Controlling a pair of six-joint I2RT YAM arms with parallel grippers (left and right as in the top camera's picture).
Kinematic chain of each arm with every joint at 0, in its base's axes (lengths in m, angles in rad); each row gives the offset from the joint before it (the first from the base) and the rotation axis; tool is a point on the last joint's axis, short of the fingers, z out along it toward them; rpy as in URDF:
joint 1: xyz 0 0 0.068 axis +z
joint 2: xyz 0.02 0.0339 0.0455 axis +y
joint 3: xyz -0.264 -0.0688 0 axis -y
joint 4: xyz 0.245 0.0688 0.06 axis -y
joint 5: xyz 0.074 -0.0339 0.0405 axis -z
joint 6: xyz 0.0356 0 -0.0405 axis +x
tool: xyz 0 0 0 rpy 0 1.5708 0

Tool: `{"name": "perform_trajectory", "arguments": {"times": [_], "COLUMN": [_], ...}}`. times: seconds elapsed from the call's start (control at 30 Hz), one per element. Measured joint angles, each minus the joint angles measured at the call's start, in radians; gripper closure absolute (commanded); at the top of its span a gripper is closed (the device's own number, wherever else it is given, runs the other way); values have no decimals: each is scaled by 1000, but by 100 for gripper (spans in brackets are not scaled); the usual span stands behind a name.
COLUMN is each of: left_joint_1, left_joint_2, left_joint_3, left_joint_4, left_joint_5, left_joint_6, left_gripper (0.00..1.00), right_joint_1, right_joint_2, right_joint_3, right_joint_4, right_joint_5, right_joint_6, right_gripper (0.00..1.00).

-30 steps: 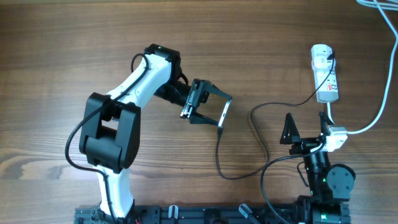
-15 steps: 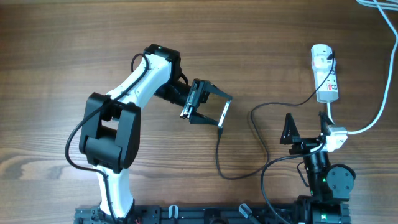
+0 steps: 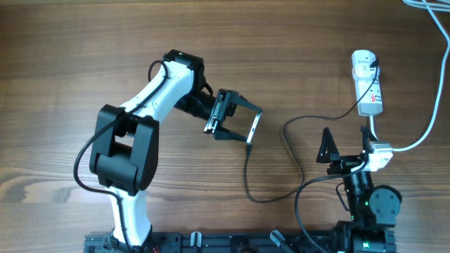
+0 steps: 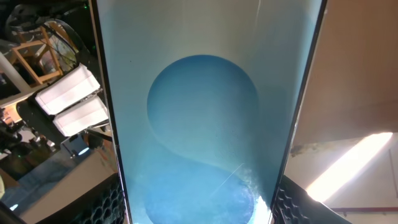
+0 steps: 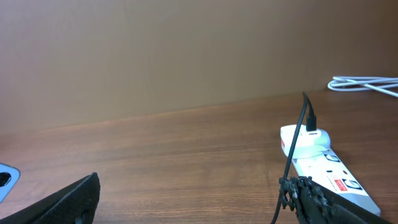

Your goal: Plug charger to phone and switch on socket

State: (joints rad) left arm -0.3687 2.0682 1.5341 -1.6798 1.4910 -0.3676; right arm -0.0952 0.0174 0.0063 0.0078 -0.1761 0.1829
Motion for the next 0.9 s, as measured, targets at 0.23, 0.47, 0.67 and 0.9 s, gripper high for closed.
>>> {"name": "perform_trajectory", "arguments": {"times": [0.23, 0.47, 0.67, 0.9], "left_joint_1": [0, 0, 0, 0], "left_joint_2": [0, 0, 0, -2], "left_joint_3": [0, 0, 0, -2], "left_joint_4": [0, 0, 26, 242], "left_joint_5": [0, 0, -14, -141], "left_joint_6": [0, 0, 5, 11], "left_gripper": [94, 95, 96, 96], "right_joint_1": [0, 0, 0, 0], "right_joint_2": [0, 0, 0, 0], "right_joint_3": [0, 0, 0, 0], "right_joint_4": [0, 0, 0, 0], "right_joint_5": [0, 0, 0, 0], "right_joint_6": [0, 0, 0, 0], "right_gripper": [0, 0, 0, 0]}}
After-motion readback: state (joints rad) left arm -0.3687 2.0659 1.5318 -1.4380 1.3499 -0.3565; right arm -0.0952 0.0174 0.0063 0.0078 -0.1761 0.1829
